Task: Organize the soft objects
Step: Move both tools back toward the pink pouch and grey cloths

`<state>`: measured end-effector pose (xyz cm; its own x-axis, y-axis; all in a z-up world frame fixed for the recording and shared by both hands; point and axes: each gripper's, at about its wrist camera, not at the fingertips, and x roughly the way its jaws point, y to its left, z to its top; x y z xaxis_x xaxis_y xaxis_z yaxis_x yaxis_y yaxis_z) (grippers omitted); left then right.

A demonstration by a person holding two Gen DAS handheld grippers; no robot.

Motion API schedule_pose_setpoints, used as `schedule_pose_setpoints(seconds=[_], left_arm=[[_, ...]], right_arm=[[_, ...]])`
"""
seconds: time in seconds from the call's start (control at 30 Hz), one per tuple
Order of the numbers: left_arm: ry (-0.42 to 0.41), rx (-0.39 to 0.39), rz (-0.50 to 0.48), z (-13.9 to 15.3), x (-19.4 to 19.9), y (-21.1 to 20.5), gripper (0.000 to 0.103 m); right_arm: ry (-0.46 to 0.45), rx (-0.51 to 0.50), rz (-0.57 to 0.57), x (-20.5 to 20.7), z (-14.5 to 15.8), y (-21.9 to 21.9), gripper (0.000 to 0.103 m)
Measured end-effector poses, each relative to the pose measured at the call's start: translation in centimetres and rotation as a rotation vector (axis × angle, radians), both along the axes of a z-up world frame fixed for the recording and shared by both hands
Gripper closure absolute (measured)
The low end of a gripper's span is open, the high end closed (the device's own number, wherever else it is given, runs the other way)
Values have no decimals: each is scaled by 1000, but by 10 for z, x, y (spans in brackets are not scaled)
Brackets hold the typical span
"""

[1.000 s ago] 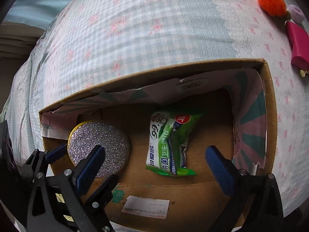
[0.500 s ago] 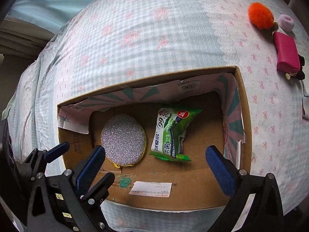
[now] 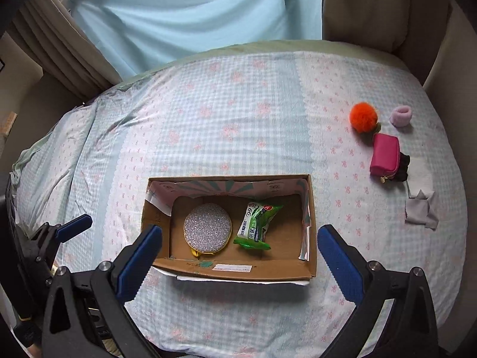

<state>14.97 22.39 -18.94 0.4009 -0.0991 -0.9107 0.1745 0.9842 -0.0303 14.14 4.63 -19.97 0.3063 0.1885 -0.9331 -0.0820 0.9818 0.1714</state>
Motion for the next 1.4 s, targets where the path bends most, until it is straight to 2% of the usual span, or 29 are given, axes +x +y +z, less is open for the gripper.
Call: schedule_pose_setpoints(seconds=[0.17,0.3,0.47,0.57,0.77,0.9,1.1,1.27,1.4], left_arm=[[-85,-30,57,50,-33,4,0],[-129,-43,77,74,-58,0,0],[-158,-48,88,88,-80,-11,0],[-166,-68,85,96,-86,-22,0],[-180,-85,41,103,-81,-72,0],[-172,-110,0,103,-70,-115,0],[-135,-192,-73,95,-41,-182,0],[-137,-180,-140,82,-8,-236,0],[-101,-178,-188,56,33,-274,0]], right_arm=[[-112,-23,9,-28,63,-9,0],[-176,-46,22,-53,98,-12,0],[-200,-36,13,-77,116,-22,0],[-244,-41,2,-91,127,-34,0],[-311,-48,-71,-111,148,-85,0],[-338,-67,-131,-121,155,-131,0],[-372,-94,-227,-129,156,-201,0],[-376,-112,-294,-123,143,-252,0],[-368,-106,-345,-113,121,-288,0]])
